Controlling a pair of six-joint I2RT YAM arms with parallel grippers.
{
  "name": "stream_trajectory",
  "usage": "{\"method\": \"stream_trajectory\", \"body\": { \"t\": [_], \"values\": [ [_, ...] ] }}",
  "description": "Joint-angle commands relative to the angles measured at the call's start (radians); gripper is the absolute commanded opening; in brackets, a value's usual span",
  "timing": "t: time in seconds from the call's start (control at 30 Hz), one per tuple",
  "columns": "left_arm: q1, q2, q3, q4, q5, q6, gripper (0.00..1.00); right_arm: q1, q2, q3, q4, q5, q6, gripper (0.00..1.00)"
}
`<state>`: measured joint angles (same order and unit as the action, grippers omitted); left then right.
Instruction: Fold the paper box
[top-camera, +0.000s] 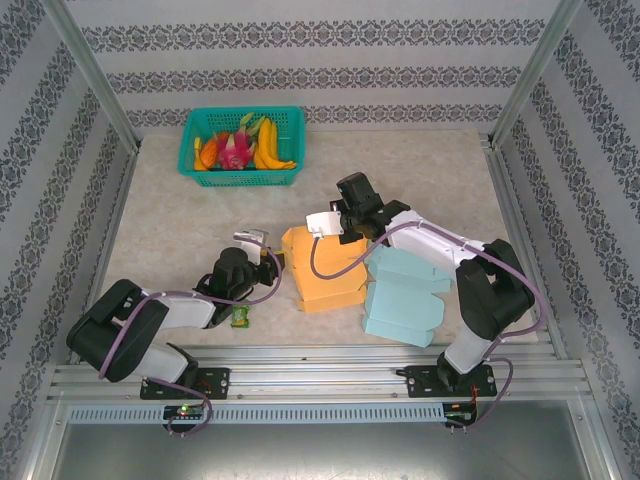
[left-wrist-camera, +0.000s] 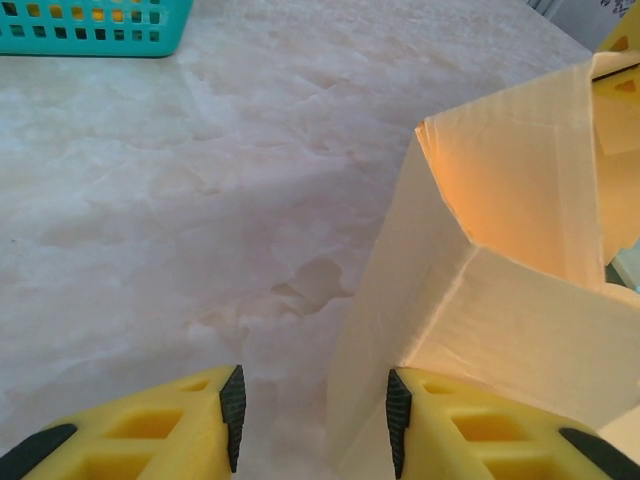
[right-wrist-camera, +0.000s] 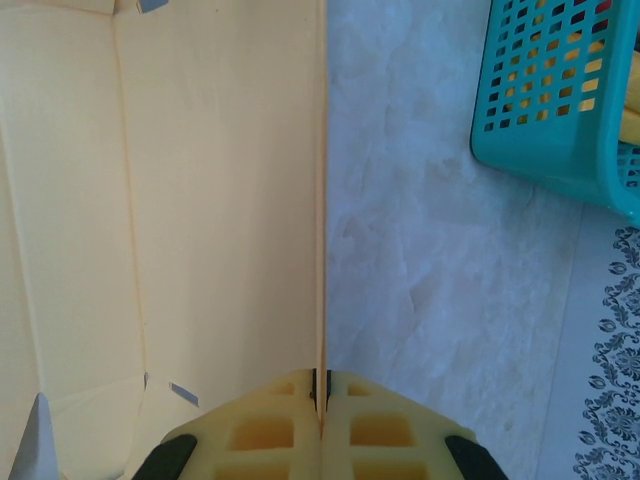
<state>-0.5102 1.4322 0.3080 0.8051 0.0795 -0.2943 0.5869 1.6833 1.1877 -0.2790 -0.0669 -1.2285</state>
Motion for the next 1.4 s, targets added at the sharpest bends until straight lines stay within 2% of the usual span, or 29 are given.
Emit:
{"method": "stream_trajectory", "body": {
  "t": [0.0,0.37,0.5,0.7,0.8,0.9,1.0,1.1,1.37],
  "values": [
    [0.005,0.031,0.025,0.077,0.020,0.007,0.46,0.010,0.009,-0.012,0.013,-0.029,0.000,0.00],
    [0.006,0.057,0.015,0.129,0.062,0.022,0.52,0.010,0.009,-0.022,0.005,-0.032,0.004,0.00],
    [0.017,0.028,-0.013,0.122,0.068,0.047,0.65,0.008,0.006,-0.025,-0.002,-0.040,-0.002,0.00],
    [0.102,0.071,-0.006,0.149,0.251,0.020,0.67,0.004,-0.005,-0.034,-0.008,-0.068,-0.006,0.00],
    [0.116,0.068,-0.023,0.181,0.278,0.015,0.68,0.001,-0.008,-0.042,-0.006,-0.060,-0.012,0.00],
    [0.116,0.040,-0.036,0.174,0.270,-0.002,0.71,-0.003,-0.010,-0.048,0.001,-0.052,-0.015,0.00],
    [0.115,-0.015,-0.097,0.227,0.197,-0.027,0.73,-0.009,-0.024,-0.054,0.009,-0.060,-0.015,0.00],
    [0.116,-0.087,-0.127,0.176,0.145,-0.021,0.73,-0.009,-0.039,-0.063,0.020,-0.063,-0.017,0.00],
    [0.093,-0.104,-0.133,0.164,0.178,-0.059,0.72,-0.004,-0.088,-0.096,0.065,-0.070,-0.030,0.00]
  ]
}}
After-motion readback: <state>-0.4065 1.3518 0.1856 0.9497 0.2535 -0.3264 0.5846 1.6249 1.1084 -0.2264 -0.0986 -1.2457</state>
